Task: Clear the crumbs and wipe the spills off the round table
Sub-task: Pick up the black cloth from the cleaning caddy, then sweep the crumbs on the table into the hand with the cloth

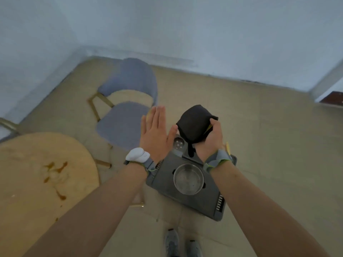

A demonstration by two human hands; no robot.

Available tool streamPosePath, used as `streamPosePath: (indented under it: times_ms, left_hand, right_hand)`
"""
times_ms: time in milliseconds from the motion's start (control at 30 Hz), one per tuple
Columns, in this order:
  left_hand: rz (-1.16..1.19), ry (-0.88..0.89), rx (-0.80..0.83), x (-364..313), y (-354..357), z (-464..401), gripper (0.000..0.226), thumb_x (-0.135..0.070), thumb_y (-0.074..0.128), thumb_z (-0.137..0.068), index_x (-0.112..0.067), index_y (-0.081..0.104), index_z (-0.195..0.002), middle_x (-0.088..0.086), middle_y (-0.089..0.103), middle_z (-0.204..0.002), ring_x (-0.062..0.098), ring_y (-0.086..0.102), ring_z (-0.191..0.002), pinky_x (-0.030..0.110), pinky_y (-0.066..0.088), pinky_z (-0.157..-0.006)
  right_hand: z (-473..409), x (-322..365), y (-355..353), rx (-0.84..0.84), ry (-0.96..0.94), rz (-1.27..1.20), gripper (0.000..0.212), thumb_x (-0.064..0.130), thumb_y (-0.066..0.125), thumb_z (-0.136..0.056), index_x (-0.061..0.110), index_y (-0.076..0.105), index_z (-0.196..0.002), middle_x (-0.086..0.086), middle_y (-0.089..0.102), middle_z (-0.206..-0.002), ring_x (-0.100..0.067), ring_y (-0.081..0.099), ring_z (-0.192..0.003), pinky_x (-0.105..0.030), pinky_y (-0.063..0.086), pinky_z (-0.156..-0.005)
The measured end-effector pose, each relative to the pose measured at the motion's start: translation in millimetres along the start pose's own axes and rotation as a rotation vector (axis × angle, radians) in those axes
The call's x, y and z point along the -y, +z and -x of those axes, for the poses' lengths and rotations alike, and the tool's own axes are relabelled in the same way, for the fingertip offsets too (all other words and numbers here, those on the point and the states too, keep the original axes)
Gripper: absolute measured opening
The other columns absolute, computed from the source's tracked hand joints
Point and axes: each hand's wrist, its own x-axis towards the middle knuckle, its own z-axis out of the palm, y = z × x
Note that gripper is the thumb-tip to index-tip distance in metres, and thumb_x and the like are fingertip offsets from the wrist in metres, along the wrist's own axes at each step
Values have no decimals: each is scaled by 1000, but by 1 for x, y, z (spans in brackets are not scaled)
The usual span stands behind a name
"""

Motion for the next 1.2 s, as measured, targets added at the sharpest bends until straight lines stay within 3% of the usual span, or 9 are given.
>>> streamPosePath:
  times_ms: [133,233,300,467,700,833,1000,1200]
  left_hand:
    - [14,-65,-38,10,-75,-11,73,-61,18,-103,-13,12,-158,8,27,-164,22,15,-154,53,16,-124]
    - [29,-175,-91,22,-152,-1,81,-67,7,-97,-16,7,-160,4,14,-168,20,5,-155,47,10,-126]
    - [41,-219,-118,29,-184,1,83,-67,7,-95,-16,10,-160,3,13,-168,19,3,-155,43,10,-126]
    - [-8,-365,-196,71,-278,35,78,-62,14,-97,-17,12,-160,3,15,-168,21,9,-155,42,12,-125]
    - [-46,-532,-312,164,-375,111,68,-56,23,-103,-19,15,-160,1,19,-167,20,12,-154,46,15,-125]
    - [-50,-592,-346,213,-412,158,68,-56,21,-102,-18,19,-159,2,23,-166,20,13,-154,46,16,-124]
    - [-59,-667,-365,293,-454,236,62,-49,29,-105,-17,26,-157,2,29,-163,21,18,-152,44,18,-124]
    - [-78,-771,-316,391,-468,331,66,-55,24,-102,-18,25,-157,2,31,-162,22,22,-151,45,22,-122]
  right_hand:
    - [34,4,64,251,7,-60,45,41,56,-88,15,63,-125,-12,70,-120,-33,66,-111,-52,50,-97]
    - [77,0,120,399,70,-14,41,37,65,-86,14,64,-120,-11,74,-109,-32,71,-98,-47,59,-76]
    - [86,-8,148,400,68,38,35,33,67,-87,16,62,-118,-9,76,-102,-29,74,-89,-41,60,-65]
    - [145,-48,218,490,156,127,38,35,67,-87,17,60,-119,-8,69,-114,-27,73,-92,-39,60,-66]
    - [234,-154,284,633,272,248,56,42,58,-92,15,46,-140,-9,61,-127,-28,64,-110,-39,58,-77]
    - [273,-220,305,712,313,306,48,43,56,-94,18,50,-134,-4,63,-123,-25,65,-109,-35,59,-70]
    - [318,-317,318,736,353,431,27,41,63,-88,23,63,-108,1,74,-109,-23,69,-105,-41,56,-86]
    - [345,-420,313,676,402,603,37,39,61,-91,19,58,-122,-3,70,-114,-24,67,-105,-39,55,-83]
